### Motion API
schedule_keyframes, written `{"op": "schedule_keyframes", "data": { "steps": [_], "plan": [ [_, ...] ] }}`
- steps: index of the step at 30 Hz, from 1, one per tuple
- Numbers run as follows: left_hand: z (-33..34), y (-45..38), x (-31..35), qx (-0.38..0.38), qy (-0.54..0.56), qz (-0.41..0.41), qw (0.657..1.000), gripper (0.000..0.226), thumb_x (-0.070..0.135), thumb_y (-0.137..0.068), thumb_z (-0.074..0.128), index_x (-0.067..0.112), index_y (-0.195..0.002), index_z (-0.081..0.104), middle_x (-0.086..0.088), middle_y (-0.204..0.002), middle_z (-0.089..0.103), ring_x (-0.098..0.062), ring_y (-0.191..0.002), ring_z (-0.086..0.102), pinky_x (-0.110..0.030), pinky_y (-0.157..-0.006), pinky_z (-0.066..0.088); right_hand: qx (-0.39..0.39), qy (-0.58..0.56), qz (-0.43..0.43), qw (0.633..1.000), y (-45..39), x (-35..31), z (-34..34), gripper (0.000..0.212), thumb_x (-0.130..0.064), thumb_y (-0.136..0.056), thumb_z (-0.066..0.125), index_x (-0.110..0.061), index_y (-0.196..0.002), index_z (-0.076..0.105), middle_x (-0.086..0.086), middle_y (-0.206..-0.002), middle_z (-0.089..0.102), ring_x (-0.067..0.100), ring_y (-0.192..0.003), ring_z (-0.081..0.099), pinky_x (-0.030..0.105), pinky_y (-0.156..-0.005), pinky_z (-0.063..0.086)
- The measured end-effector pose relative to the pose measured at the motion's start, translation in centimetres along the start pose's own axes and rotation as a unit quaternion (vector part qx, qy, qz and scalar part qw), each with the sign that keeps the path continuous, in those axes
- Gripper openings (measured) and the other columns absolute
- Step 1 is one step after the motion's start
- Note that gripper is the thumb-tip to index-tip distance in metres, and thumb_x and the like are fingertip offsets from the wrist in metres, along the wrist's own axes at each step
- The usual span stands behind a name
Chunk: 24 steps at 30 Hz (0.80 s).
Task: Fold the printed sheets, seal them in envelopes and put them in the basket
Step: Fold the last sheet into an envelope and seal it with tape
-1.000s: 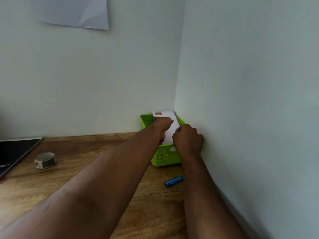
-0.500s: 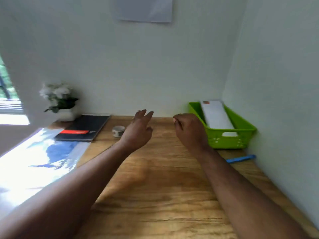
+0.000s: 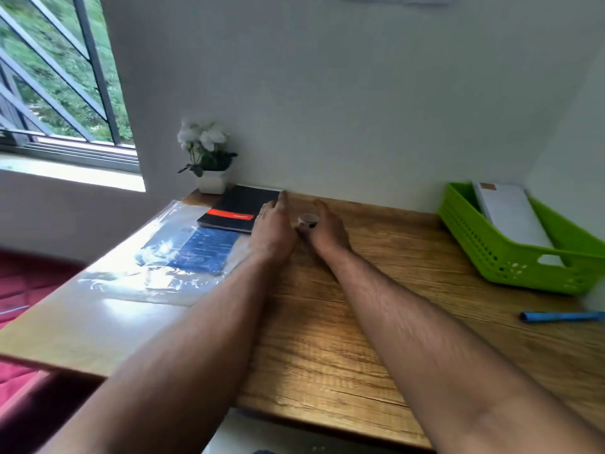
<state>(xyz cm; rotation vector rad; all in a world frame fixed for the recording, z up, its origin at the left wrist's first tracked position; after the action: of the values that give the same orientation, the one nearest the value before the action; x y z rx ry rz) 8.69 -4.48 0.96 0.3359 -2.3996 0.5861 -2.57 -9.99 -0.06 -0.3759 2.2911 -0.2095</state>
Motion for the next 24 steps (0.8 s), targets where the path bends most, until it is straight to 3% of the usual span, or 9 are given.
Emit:
{"op": "schedule_keyframes", "data": {
  "steps": [3,7,11,15,20,24],
  "plan": [
    [0.6,-0.1,0.5,-0.011,-0.012,0.008,1.000,0.073,0.018,-0.091,0.059,0.012,-0.153,0.020,-0.019,-0.143,0.043,-0.033,-0.132,0.041,-0.038,-0.108,0.034,0.024,0.000,0.034,0.999,-0.8,0.9,0.2,0.057,-0.036,-0.082,0.069,-0.029,-0.134,0.047,-0.002,-0.132,0.058,0.022,-0.119,0.055,0.040,-0.099,0.045],
    [0.9,0.9,2.3,-0.036,-0.027,0.044,0.998,0.083,0.003,-0.085,0.057,0.015,-0.155,0.013,-0.016,-0.153,0.031,-0.031,-0.138,0.035,-0.036,-0.112,0.030,0.052,-0.147,0.025,0.988,0.7,1.2,-1.8,0.047,-0.018,-0.080,0.073,-0.016,-0.124,0.058,-0.001,-0.113,0.066,0.011,-0.101,0.059,0.016,-0.080,0.044],
    [1.0,2.7,4.6,-0.053,-0.032,0.085,0.995,0.084,-0.004,-0.084,0.047,0.020,-0.155,0.011,-0.017,-0.151,0.035,-0.032,-0.136,0.036,-0.035,-0.110,0.031,0.058,-0.168,0.012,0.984,3.8,2.1,-4.8,0.054,-0.020,-0.077,0.077,-0.013,-0.127,0.058,0.004,-0.121,0.065,0.007,-0.104,0.057,0.016,-0.083,0.041],
    [2.9,5.7,8.6,-0.068,-0.019,0.146,0.987,0.081,0.006,-0.088,0.052,0.024,-0.155,0.011,-0.013,-0.151,0.036,-0.030,-0.137,0.035,-0.037,-0.110,0.031,0.099,-0.173,0.003,0.980,8.3,5.3,-11.3,0.056,-0.019,-0.074,0.080,-0.016,-0.126,0.060,0.002,-0.117,0.067,0.011,-0.104,0.062,0.017,-0.085,0.046],
    [8.6,10.5,16.1,-0.130,-0.017,0.232,0.964,0.058,0.025,-0.090,0.059,0.022,-0.145,0.042,-0.004,-0.147,0.045,-0.026,-0.133,0.043,-0.035,-0.108,0.038,0.191,-0.098,-0.010,0.977,15.7,12.1,-22.3,0.051,-0.014,-0.072,0.080,-0.014,-0.120,0.063,0.003,-0.112,0.064,0.012,-0.100,0.062,0.017,-0.086,0.048],
    [14.2,13.5,21.8,-0.223,0.002,0.219,0.950,0.049,0.037,-0.086,0.065,0.024,-0.132,0.058,-0.002,-0.134,0.058,-0.022,-0.123,0.053,-0.033,-0.101,0.044,0.221,-0.036,0.052,0.973,20.9,18.6,-30.0,0.055,-0.013,-0.072,0.079,-0.019,-0.124,0.061,0.001,-0.118,0.064,0.011,-0.102,0.062,0.020,-0.089,0.048]
  ]
}}
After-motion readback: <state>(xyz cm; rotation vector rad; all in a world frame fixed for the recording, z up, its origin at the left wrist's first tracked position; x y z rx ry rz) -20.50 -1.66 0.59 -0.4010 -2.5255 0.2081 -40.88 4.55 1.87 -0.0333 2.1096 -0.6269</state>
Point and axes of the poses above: each hand's wrist, its own y-axis away from the middle knuckle, its own z-axis out of the palm, x = y × z, the point moved 9 cm from there along -y, towards the middle knuckle
